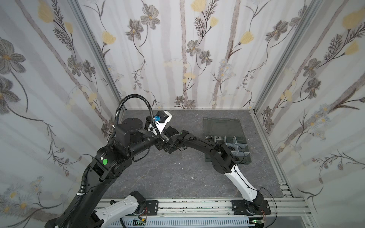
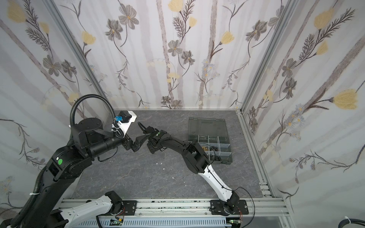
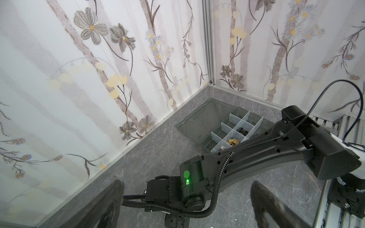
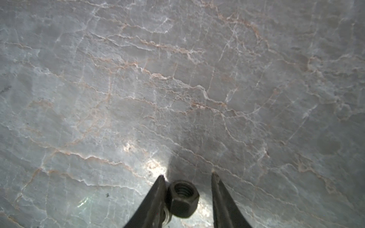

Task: Sort the screws and nuts into containers
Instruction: Pick up the nut from the center of the table.

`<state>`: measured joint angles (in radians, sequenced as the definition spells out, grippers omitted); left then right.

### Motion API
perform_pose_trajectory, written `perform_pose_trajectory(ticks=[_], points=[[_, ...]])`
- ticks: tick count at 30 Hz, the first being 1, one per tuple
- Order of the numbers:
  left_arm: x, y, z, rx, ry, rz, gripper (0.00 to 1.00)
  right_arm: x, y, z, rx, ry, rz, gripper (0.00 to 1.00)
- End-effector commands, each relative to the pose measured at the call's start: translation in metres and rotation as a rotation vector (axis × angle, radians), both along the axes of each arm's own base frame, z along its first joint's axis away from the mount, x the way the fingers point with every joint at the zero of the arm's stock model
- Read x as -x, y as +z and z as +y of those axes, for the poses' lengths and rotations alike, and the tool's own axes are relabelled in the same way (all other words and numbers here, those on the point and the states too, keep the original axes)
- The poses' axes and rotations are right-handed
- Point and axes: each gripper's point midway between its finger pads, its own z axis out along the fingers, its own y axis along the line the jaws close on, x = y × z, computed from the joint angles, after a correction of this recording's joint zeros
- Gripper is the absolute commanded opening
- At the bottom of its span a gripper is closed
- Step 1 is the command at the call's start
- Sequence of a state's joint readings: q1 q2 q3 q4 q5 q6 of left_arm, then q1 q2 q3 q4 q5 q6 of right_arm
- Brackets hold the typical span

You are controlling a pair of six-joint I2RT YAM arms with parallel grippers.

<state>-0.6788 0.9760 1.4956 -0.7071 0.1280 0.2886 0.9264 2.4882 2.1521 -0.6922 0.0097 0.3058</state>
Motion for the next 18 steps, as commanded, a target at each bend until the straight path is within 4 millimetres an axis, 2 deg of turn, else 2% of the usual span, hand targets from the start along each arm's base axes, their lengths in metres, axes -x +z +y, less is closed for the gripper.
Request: perform_pose_trajectory(ticks=[1, 18], points=[[-0.0013, 0.0056, -0.0004, 0.007, -0.001, -0.03, 1.0, 0.0001, 0.0007, 0.0006, -0.003, -0.012, 0.002, 0.36], [-0.0007, 0.0084, 0.0096, 0.001, 0.038, -0.055, 1.0, 0.0023, -0.0037, -0.0071, 0.039, -0.015, 0.005, 0.22]])
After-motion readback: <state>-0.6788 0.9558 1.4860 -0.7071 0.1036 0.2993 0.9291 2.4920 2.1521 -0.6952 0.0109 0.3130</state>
